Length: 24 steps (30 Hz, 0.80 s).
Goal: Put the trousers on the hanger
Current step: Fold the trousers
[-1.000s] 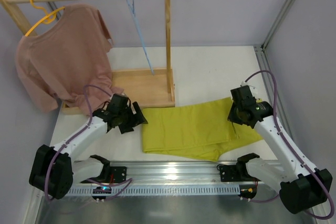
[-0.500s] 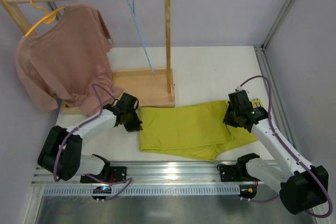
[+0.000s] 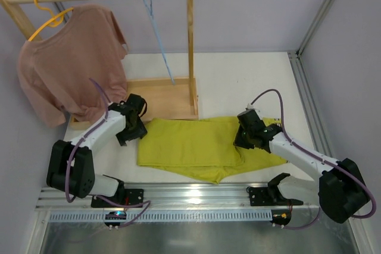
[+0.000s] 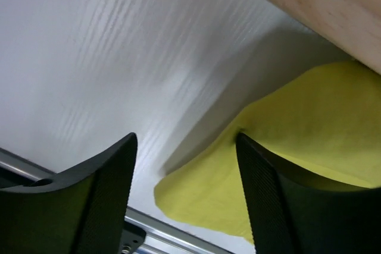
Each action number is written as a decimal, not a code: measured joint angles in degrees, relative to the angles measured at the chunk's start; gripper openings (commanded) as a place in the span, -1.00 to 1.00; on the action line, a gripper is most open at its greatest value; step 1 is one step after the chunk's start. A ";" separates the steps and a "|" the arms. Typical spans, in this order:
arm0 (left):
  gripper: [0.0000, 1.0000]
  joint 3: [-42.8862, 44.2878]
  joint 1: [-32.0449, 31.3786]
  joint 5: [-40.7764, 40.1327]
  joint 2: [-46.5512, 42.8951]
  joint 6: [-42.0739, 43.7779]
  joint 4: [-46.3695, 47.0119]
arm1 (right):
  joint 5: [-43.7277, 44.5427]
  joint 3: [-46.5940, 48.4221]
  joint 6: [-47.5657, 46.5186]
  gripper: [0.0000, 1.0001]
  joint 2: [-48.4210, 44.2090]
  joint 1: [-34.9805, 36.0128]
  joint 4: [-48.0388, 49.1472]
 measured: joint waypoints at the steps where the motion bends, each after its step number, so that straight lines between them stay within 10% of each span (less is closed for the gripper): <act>1: 0.48 -0.09 0.09 -0.35 -0.66 0.26 -0.74 | 0.37 0.90 0.09 -0.93 0.92 0.48 -0.33; 24: 0.67 -8.72 -0.07 14.53 -12.92 4.04 6.84 | 10.82 18.53 -10.19 -0.93 -10.10 -10.12 -29.70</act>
